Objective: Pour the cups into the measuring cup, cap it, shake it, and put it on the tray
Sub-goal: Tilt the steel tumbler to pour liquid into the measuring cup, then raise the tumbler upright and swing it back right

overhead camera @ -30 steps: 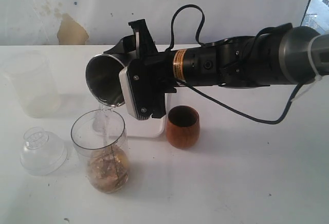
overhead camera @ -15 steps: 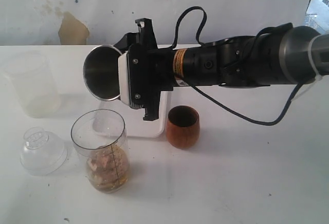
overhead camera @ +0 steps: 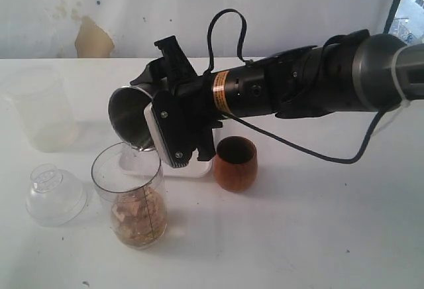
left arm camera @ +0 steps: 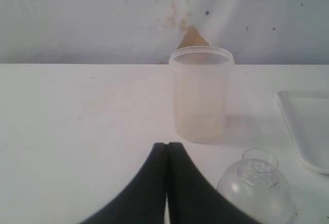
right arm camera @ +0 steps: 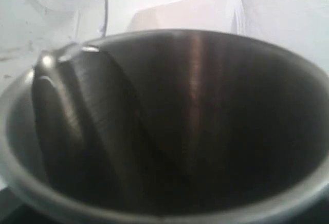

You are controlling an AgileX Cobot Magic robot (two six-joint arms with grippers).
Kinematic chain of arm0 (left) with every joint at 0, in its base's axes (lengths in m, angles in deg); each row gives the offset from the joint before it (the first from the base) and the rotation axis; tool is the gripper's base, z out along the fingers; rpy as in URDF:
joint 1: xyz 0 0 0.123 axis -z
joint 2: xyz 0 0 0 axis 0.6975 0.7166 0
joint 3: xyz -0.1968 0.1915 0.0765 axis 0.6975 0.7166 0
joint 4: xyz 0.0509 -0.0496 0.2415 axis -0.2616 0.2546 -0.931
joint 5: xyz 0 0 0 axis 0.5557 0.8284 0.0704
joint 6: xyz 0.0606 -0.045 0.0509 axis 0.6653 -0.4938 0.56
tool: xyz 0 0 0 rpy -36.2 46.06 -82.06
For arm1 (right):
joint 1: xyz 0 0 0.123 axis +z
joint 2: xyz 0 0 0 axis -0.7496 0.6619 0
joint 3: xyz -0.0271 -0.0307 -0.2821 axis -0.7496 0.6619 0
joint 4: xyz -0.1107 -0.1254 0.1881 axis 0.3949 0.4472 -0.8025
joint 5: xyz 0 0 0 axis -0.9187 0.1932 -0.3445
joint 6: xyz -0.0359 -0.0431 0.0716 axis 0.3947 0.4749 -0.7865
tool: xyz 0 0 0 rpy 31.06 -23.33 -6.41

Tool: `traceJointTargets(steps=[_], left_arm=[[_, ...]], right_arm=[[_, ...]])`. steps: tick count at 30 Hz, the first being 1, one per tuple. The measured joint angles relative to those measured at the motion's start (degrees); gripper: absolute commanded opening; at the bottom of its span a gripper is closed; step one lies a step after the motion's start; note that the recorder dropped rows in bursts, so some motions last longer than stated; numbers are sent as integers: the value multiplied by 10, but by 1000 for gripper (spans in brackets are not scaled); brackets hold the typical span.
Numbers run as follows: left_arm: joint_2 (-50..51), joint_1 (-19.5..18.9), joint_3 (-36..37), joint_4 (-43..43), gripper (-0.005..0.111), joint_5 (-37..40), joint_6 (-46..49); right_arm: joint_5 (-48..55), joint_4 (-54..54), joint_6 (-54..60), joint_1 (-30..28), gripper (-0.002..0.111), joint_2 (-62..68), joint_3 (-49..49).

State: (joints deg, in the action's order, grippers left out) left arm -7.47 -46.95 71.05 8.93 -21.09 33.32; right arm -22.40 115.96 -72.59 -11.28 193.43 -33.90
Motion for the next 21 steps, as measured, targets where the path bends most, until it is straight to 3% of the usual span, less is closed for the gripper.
traceJointTargets(steps=[16, 21], left_arm=[[0, 0, 0, 0, 0, 0, 0], [0, 0, 0, 0, 0, 0, 0]], right_arm=[[34, -20, 42, 20, 0, -5, -1], [-25, -35, -50, 10, 0, -2, -1]])
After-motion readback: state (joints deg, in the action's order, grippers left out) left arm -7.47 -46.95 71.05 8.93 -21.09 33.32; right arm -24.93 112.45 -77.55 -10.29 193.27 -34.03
